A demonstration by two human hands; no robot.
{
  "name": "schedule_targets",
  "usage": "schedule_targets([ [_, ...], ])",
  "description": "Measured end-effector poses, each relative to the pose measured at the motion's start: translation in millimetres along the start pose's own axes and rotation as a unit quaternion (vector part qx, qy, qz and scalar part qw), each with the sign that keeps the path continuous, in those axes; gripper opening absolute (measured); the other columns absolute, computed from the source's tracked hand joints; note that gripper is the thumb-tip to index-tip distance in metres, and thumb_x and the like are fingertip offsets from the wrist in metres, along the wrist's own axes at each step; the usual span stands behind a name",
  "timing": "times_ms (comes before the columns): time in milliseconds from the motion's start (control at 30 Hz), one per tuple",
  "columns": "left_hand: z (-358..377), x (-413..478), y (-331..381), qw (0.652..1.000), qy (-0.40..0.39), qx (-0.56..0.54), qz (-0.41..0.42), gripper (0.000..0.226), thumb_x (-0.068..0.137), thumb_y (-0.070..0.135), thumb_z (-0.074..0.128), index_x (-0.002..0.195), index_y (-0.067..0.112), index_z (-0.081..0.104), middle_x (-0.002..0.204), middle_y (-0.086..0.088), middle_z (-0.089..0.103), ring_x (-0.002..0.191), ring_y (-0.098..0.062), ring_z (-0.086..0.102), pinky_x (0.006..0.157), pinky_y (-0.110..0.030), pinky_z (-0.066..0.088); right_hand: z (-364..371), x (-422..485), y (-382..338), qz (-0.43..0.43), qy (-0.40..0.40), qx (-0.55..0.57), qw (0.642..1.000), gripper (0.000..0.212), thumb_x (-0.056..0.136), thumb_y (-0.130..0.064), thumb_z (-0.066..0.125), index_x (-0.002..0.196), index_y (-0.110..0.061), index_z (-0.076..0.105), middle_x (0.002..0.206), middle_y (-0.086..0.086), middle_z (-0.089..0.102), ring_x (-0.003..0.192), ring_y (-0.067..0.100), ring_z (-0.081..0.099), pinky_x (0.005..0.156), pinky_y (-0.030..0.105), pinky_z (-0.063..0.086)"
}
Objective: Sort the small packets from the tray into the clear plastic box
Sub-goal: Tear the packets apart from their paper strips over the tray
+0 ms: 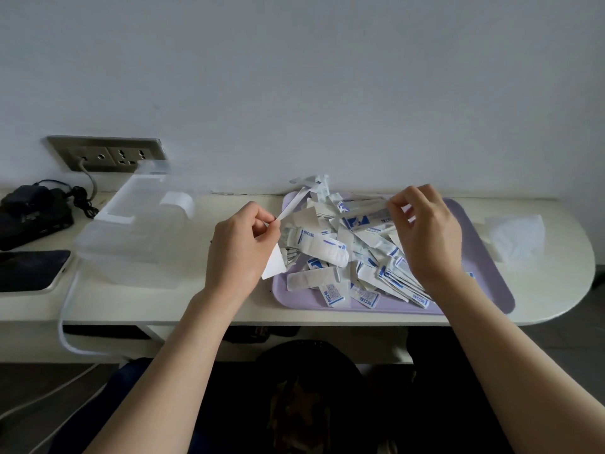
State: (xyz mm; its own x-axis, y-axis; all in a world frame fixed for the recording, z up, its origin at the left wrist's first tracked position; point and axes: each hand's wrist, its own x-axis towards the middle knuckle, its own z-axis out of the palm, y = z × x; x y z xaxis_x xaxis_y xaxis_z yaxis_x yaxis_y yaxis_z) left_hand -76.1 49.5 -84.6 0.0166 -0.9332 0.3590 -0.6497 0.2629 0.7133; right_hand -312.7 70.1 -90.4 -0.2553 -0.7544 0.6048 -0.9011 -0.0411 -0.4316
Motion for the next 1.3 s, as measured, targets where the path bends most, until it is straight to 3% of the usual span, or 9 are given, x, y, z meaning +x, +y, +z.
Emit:
schedule_targets([
  [200,6.9,-2.6,5.3,1.000,-0.004,0.010,0.011,0.012,0.086,0.016,0.064,0.075,0.015,0.058,0.058,0.012,0.055,0.060,-0.020,0.054,0.059,-0.032,0.046,-5.5,0.6,6.3,0.005,0.002,-0.035,0.999,0.011,0.092,-0.020,0.055,0.085,-0.012,0.058,0.091,0.004,0.057,0.067,0.027,0.057,0.051,0.033,0.043],
  [333,6.8,-1.0,5.1,1.000,0.000,0.013,0.011,0.011,0.086,0.016,0.063,0.076,0.015,0.059,0.059,0.012,0.055,0.062,-0.022,0.055,0.060,-0.034,0.046,-6.6,1.6,4.2,0.054,0.014,-0.113,0.992,0.011,0.093,-0.021,0.051,0.093,-0.013,0.059,0.098,0.008,0.057,0.088,0.031,0.054,0.056,0.032,0.034],
  [400,6.0,-1.2,5.5,1.000,0.000,0.017,0.012,0.011,0.086,0.017,0.063,0.076,0.015,0.059,0.059,0.013,0.054,0.062,-0.021,0.055,0.060,-0.033,0.046,-2.6,2.3,1.0,0.041,-0.007,-0.101,0.994,0.014,0.091,-0.017,0.054,0.103,-0.011,0.058,0.104,0.011,0.057,0.097,0.033,0.051,0.069,0.037,0.035],
  [500,4.0,-1.4,5.1,1.000,0.000,0.022,0.010,0.011,0.086,0.017,0.063,0.077,0.014,0.059,0.059,0.014,0.054,0.062,-0.022,0.055,0.060,-0.032,0.045,5.9,0.5,-12.6,0.006,-0.071,-0.038,0.997,0.027,0.089,-0.014,0.057,0.115,-0.008,0.053,0.113,0.012,0.054,0.103,0.032,0.049,0.084,0.034,0.035],
  [600,1.2,-1.6,4.6,1.000,-0.003,0.021,0.003,0.010,0.087,0.018,0.062,0.079,0.014,0.060,0.060,0.014,0.055,0.063,-0.023,0.057,0.060,-0.031,0.044,15.4,-7.6,-34.3,-0.034,-0.171,0.016,0.985,0.028,0.091,-0.020,0.055,0.118,-0.011,0.052,0.117,0.007,0.051,0.106,0.025,0.051,0.080,0.033,0.040],
  [767,-3.9,-3.7,4.7,1.000,-0.005,0.018,0.004,0.010,0.087,0.019,0.062,0.078,0.015,0.059,0.060,0.012,0.056,0.062,-0.020,0.055,0.059,-0.029,0.043,39.0,-21.6,-51.4,-0.083,-0.350,-0.094,0.928,0.049,0.087,-0.039,0.059,0.127,-0.015,0.042,0.128,0.001,0.048,0.120,0.019,0.042,0.092,0.027,0.037],
  [900,-7.4,-3.8,2.0,1.000,-0.006,0.020,0.013,0.012,0.086,0.019,0.062,0.075,0.017,0.057,0.058,0.013,0.055,0.060,-0.020,0.053,0.058,-0.029,0.043,51.1,-20.1,-54.6,-0.072,-0.333,-0.105,0.934,0.042,0.087,-0.037,0.061,0.119,-0.014,0.047,0.120,0.001,0.054,0.112,0.019,0.048,0.077,0.025,0.035],
  [1067,-13.8,-2.0,-2.4,1.000,-0.006,0.026,0.006,0.013,0.087,0.020,0.061,0.075,0.020,0.055,0.059,0.013,0.053,0.059,-0.016,0.051,0.056,-0.026,0.039,47.4,-13.3,-62.0,-0.044,-0.269,-0.067,0.960,0.010,0.091,-0.021,0.054,0.087,-0.013,0.049,0.085,-0.001,0.053,0.073,0.019,0.042,0.053,0.029,0.028],
  [1300,-17.7,-2.6,-3.0,0.999,-0.007,0.033,0.006,0.014,0.087,0.021,0.061,0.075,0.022,0.054,0.058,0.014,0.052,0.060,-0.018,0.052,0.056,-0.026,0.038,43.0,0.4,-41.4,0.050,-0.175,-0.098,0.978,0.019,0.088,-0.001,0.045,0.095,-0.007,0.062,0.080,0.016,0.063,0.064,0.030,0.044,0.055,0.029,0.028],
])
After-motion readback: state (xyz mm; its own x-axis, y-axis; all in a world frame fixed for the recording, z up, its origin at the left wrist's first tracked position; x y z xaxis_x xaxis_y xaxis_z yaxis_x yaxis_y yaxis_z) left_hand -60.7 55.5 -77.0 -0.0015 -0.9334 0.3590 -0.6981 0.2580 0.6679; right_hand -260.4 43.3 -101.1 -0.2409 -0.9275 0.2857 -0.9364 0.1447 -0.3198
